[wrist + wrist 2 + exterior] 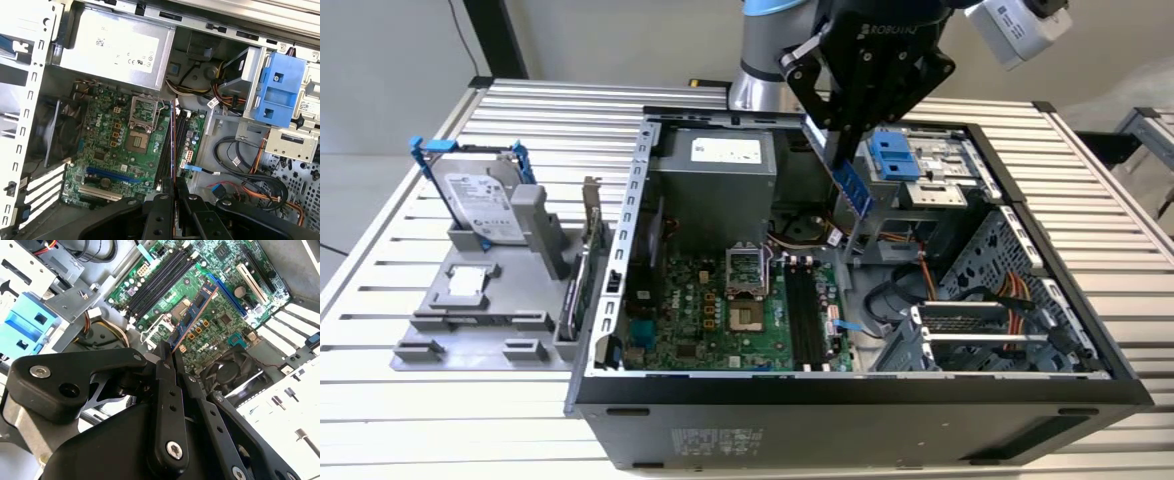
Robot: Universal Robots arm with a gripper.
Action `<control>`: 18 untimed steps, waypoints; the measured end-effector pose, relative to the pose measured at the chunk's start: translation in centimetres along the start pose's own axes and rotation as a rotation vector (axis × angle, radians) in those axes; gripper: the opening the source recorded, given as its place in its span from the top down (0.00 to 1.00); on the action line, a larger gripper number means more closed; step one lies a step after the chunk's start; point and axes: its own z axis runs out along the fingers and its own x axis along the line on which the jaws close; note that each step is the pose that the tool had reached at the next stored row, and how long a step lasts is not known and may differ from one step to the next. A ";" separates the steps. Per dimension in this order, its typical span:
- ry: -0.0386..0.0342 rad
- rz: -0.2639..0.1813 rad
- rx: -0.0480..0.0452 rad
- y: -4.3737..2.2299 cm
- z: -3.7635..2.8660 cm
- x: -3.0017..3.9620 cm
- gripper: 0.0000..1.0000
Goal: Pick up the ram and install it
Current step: 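Insert the ram into the slot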
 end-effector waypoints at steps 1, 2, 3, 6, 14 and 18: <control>0.0000 0.000 0.0000 0.00 0.00 0.00 1.00; 0.0000 0.000 0.0000 0.00 0.00 0.00 1.00; 0.0000 0.000 0.0000 0.00 0.00 -0.01 1.00; 0.0002 0.003 0.0003 -0.09 -0.02 -0.34 1.00; 0.0000 0.036 -0.0003 -0.22 0.07 -0.86 1.00; 0.0000 0.056 -0.0006 -0.26 0.11 -1.05 1.00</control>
